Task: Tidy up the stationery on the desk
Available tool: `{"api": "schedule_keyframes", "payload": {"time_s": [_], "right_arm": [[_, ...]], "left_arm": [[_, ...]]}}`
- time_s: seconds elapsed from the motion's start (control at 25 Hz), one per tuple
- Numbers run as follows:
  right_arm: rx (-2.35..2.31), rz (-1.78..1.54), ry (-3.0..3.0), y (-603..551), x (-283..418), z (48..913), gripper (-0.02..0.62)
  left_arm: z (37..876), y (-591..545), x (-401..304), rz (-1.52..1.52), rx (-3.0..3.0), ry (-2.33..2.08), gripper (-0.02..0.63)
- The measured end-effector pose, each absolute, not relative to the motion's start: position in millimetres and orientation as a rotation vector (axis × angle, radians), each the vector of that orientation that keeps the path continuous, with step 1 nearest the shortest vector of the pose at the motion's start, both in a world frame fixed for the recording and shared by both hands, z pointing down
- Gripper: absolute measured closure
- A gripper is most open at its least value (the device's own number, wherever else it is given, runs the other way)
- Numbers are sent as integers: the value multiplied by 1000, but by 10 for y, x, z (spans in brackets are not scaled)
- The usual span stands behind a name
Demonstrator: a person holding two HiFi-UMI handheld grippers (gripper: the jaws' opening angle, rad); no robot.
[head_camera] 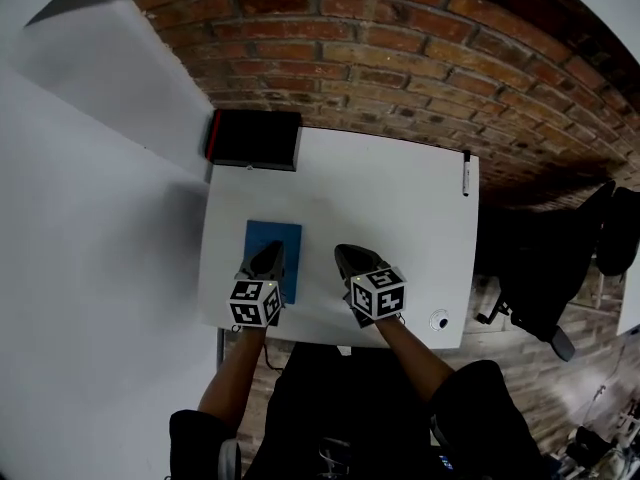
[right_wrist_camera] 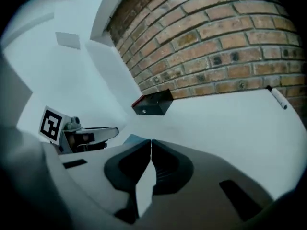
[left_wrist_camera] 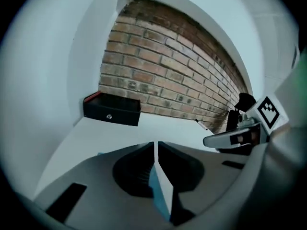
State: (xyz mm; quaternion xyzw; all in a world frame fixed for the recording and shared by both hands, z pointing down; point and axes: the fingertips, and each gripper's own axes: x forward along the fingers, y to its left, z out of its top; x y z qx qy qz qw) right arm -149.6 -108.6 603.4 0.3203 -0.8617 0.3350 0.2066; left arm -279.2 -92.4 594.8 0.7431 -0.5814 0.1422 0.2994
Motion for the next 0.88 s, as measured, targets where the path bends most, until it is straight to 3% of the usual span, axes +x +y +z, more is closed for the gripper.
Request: {"api": "schedule_keyframes", "payload": {"time_s": [0.88], "right_arm": [[1341,695,-2424,-1834,446,5458,569]], "left_arm": [[5454,-1815,-1032,420,2239,-1397,572]]}}
